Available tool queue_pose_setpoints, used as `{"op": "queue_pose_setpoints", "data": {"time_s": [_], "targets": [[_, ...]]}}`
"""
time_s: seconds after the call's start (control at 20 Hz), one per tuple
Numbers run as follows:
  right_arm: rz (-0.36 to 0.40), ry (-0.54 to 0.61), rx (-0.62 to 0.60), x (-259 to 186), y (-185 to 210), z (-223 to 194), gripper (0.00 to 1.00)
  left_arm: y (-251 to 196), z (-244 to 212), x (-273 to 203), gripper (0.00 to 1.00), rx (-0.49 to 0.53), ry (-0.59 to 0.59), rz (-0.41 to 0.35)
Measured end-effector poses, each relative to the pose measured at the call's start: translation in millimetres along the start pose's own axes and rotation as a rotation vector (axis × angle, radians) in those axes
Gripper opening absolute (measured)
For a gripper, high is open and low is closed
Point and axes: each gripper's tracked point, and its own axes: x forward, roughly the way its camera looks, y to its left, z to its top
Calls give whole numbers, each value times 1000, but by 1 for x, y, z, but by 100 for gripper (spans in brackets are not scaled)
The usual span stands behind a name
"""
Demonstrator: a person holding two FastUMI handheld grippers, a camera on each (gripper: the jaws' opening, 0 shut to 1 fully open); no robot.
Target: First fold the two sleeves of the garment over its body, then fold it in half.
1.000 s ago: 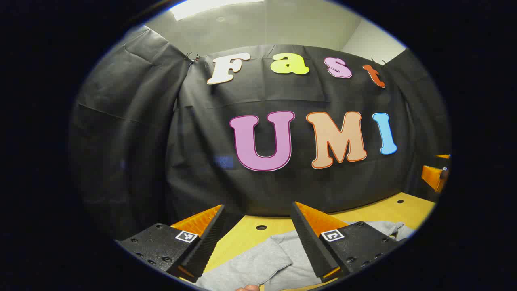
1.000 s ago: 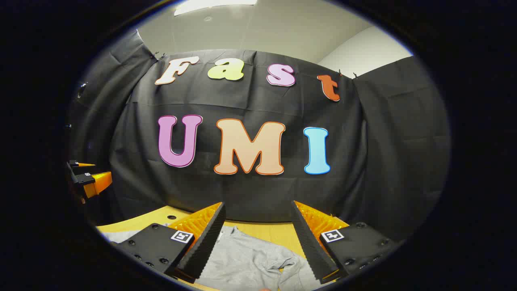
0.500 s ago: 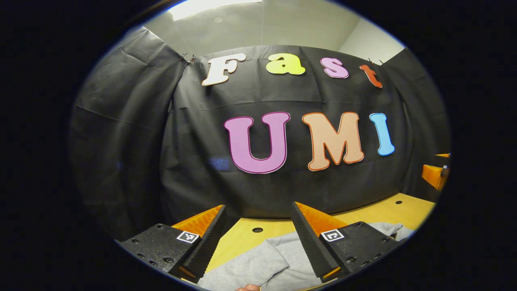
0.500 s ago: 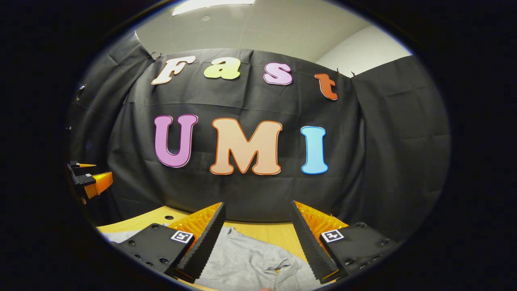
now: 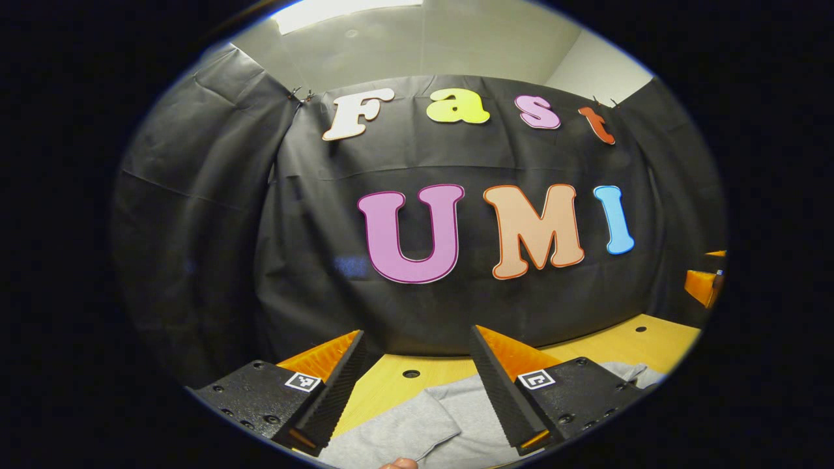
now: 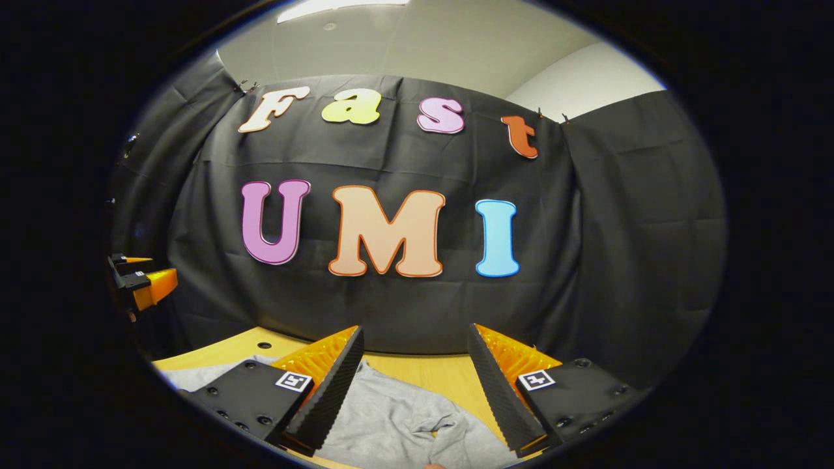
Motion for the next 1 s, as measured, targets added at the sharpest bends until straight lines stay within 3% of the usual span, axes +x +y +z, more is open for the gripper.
{"op": "queue_pose_setpoints", "data": {"time_s": [0.4,1.0], "targets": [[-95,100,-46,-2,-69,-37,99,-9,-1,2,93,29,-3,-19],[-186,418,-102,-49,-136,-168,99,-18,-7,12,93,22,12,-45]]}}
